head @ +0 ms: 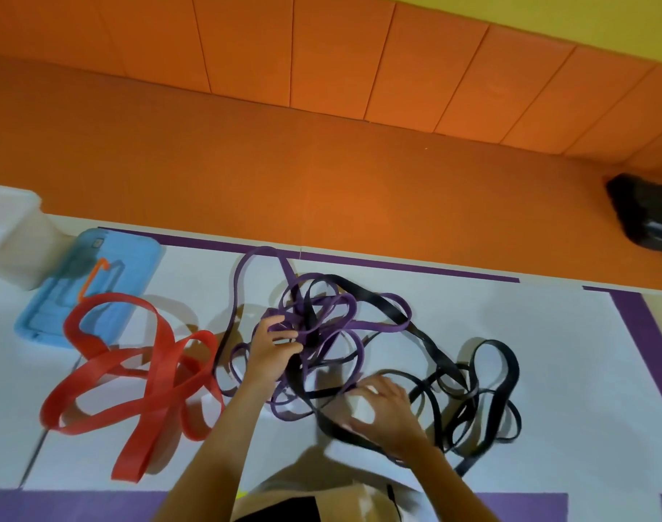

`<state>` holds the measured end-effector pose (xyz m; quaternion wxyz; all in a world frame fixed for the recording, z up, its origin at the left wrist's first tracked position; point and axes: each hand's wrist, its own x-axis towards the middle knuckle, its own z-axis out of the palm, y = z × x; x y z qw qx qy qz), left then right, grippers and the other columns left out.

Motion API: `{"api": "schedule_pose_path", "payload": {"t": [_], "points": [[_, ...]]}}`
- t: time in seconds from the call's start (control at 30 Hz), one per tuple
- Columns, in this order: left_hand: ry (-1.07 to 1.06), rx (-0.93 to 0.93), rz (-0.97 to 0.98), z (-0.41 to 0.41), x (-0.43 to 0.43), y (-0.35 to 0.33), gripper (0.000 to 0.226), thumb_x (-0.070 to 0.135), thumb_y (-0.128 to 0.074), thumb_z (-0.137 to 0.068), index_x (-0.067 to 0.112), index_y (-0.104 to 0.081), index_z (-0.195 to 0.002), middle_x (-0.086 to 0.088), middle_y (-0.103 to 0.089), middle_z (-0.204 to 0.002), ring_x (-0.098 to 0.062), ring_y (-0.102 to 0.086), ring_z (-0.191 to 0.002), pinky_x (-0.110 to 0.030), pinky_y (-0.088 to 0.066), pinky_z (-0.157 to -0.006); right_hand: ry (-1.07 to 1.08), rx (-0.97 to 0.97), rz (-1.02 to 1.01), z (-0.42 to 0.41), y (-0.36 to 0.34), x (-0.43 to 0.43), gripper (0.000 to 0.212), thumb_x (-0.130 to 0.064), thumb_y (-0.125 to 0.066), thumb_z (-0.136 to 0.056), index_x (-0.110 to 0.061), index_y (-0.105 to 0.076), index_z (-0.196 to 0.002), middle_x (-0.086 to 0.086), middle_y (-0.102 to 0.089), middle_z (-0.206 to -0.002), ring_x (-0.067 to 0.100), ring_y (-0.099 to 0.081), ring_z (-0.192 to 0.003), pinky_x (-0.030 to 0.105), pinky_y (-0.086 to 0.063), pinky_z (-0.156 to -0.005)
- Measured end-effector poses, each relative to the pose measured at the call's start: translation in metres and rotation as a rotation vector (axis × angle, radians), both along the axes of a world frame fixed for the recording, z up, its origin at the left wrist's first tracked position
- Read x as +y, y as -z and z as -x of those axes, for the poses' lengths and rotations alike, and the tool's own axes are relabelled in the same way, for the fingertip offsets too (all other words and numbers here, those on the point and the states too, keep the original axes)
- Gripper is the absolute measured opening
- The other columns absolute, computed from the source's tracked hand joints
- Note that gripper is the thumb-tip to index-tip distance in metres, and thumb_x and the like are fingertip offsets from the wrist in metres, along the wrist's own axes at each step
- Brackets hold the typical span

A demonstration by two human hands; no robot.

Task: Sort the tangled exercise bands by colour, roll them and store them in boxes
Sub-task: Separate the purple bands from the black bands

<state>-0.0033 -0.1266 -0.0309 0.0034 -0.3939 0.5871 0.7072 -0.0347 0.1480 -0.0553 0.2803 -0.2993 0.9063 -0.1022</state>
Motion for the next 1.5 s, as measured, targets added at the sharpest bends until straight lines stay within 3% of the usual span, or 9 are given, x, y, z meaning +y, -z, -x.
{"api": "schedule_pose_path", "payload": {"t": [0.13,0.27,0.53,0.7,0.87,0.97,1.1,1.33,1.5], "points": [[-0.131,0.052,0.053,-0.002,-0.010,-0.006,0.040,-0.007,-0.081,-0.085,0.019,-0.069,-0.112,-0.004,-0.078,-0.103,-0.023,-0.075,-0.102,-0.035,-0.061,-0.087,0.269,0.132,-0.285,-0.002,0.013,0.066,0.067,-0.048,-0.064,-0.096,-0.036,-0.037,-0.156,0.002,-0.017,-0.169,0.028,-0.017,-0.157,0.052,-0.026,-0.124],[-0.129,0.115,0.056,-0.002,-0.011,-0.014,0.037,-0.004,-0.082,-0.087,0.017,-0.070,-0.115,-0.001,-0.079,-0.105,-0.017,-0.076,-0.102,-0.031,-0.061,-0.090,0.468,0.111,-0.324,-0.005,0.015,0.106,0.046,-0.028,-0.063,-0.098,-0.026,-0.057,-0.143,0.004,-0.043,-0.153,0.027,-0.049,-0.139,0.045,-0.044,-0.112],[-0.044,0.261,0.003,0.007,0.002,-0.035,0.044,-0.012,-0.081,-0.083,0.013,-0.071,-0.119,-0.002,-0.080,-0.114,-0.016,-0.076,-0.111,-0.022,-0.062,-0.090,0.171,0.189,-0.127,-0.004,0.006,0.062,0.043,-0.066,-0.064,-0.090,-0.047,-0.065,-0.128,-0.006,-0.029,-0.166,0.025,-0.020,-0.156,0.056,-0.020,-0.123],[-0.194,0.334,-0.018,0.017,0.002,-0.059,0.039,-0.015,-0.076,-0.086,0.005,-0.069,-0.119,-0.010,-0.079,-0.114,-0.019,-0.076,-0.111,-0.035,-0.059,-0.103,0.055,0.020,-0.226,0.002,0.002,0.015,0.030,-0.038,-0.059,-0.099,-0.035,-0.061,-0.129,-0.002,-0.071,-0.119,0.023,-0.065,-0.116,0.044,-0.045,-0.110],[0.664,0.186,0.332,0.011,0.002,-0.066,0.074,-0.006,-0.073,-0.086,0.042,-0.057,-0.140,0.030,-0.049,-0.145,-0.003,-0.048,-0.136,-0.029,-0.046,-0.115,0.160,0.062,0.094,0.019,-0.033,-0.035,0.028,-0.023,-0.051,-0.106,-0.031,-0.070,-0.126,-0.003,-0.076,-0.102,0.018,-0.070,-0.091,0.033,-0.058,-0.083],[1.044,0.164,0.435,0.005,0.028,-0.058,0.086,0.002,-0.077,-0.085,0.031,-0.039,-0.157,0.015,-0.049,-0.146,-0.002,-0.048,-0.131,-0.012,-0.046,-0.105,0.212,0.088,0.383,0.031,-0.062,-0.064,0.033,-0.011,-0.058,-0.099,-0.031,-0.074,-0.120,-0.008,-0.078,-0.102,0.014,-0.071,-0.089,0.029,-0.056,-0.083],[0.706,0.067,0.538,0.008,0.039,-0.050,0.050,0.014,-0.071,-0.098,0.028,-0.050,-0.141,0.000,-0.075,-0.113,-0.014,-0.074,-0.104,-0.043,-0.059,-0.099,0.379,-0.023,0.643,0.033,-0.078,-0.082,0.025,-0.019,-0.073,-0.093,-0.036,-0.066,-0.110,-0.020,-0.074,-0.107,-0.008,-0.067,-0.107,0.010,-0.054,-0.088],[0.083,0.182,0.047,0.010,0.009,-0.042,0.036,0.004,-0.052,-0.108,0.028,-0.078,-0.103,-0.003,-0.059,-0.065,-0.016,-0.064,-0.066,-0.043,-0.061,-0.088,0.233,-0.066,0.118,0.023,-0.034,-0.012,0.045,-0.034,-0.064,-0.101,-0.024,-0.052,-0.143,-0.002,-0.066,-0.134,0.019,-0.064,-0.122,0.032,-0.052,-0.101],[0.111,0.273,0.173,0.005,0.005,-0.043,0.033,0.009,-0.053,-0.108,0.034,-0.075,-0.106,-0.001,-0.062,-0.068,-0.012,-0.064,-0.066,-0.019,-0.057,-0.075,0.506,0.131,-0.006,0.015,-0.020,0.023,0.012,-0.029,-0.053,-0.106,-0.021,-0.061,-0.105,0.005,-0.072,-0.098,0.030,-0.071,-0.093,0.046,-0.058,-0.083]]}}
